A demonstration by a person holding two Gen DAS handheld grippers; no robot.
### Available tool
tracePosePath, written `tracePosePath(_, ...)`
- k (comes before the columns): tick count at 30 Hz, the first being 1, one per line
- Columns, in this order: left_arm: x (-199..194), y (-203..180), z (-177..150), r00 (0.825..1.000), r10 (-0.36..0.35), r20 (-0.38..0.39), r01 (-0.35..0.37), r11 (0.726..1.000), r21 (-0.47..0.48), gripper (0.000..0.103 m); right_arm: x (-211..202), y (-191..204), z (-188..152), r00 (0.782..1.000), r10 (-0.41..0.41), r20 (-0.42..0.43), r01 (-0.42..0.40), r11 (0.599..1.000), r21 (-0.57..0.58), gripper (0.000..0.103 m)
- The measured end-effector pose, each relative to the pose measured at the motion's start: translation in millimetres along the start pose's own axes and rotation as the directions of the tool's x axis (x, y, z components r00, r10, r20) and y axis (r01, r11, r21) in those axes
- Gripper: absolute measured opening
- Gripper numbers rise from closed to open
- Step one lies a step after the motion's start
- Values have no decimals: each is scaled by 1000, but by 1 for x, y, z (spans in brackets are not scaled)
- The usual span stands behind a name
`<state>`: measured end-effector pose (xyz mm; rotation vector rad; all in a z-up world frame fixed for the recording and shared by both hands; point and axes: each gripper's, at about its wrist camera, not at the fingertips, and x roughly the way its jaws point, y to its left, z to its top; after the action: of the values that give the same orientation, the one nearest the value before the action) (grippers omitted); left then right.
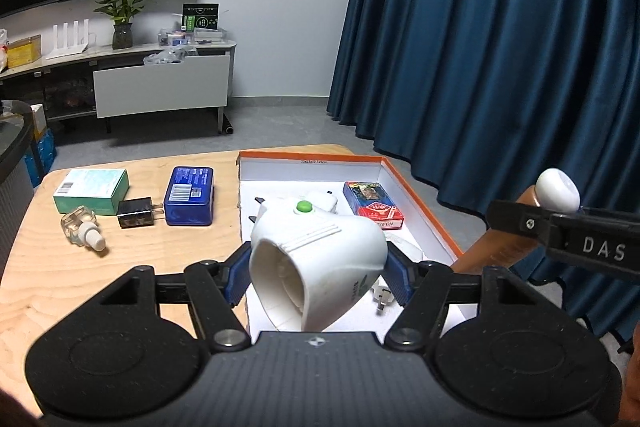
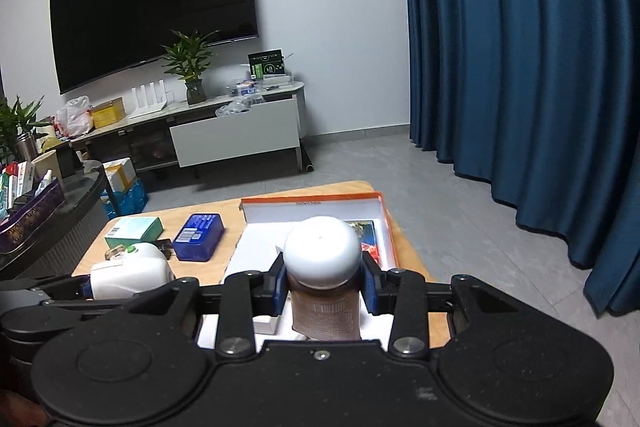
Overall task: Organize rigid objects
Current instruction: 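Carry the plug-in diffuser and bronze bottle over the white box lid with both grippers, then hold the plug-in diffuser and bronze bottle above the lid with both grippers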
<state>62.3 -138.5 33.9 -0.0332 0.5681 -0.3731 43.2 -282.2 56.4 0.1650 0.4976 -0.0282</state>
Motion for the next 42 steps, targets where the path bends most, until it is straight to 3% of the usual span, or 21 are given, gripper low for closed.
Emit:
tracePosePath(16,-17,-16,-2,998,55,17,-55,998,-8,68,5,-7,-4,1000,-3,-10,3,1000,14,44)
tracePosePath(42,-23,-21,-1,996,88,15,-87,995,-47,68,8,-7,-9,1000,-19,-3,19,1000,17,44)
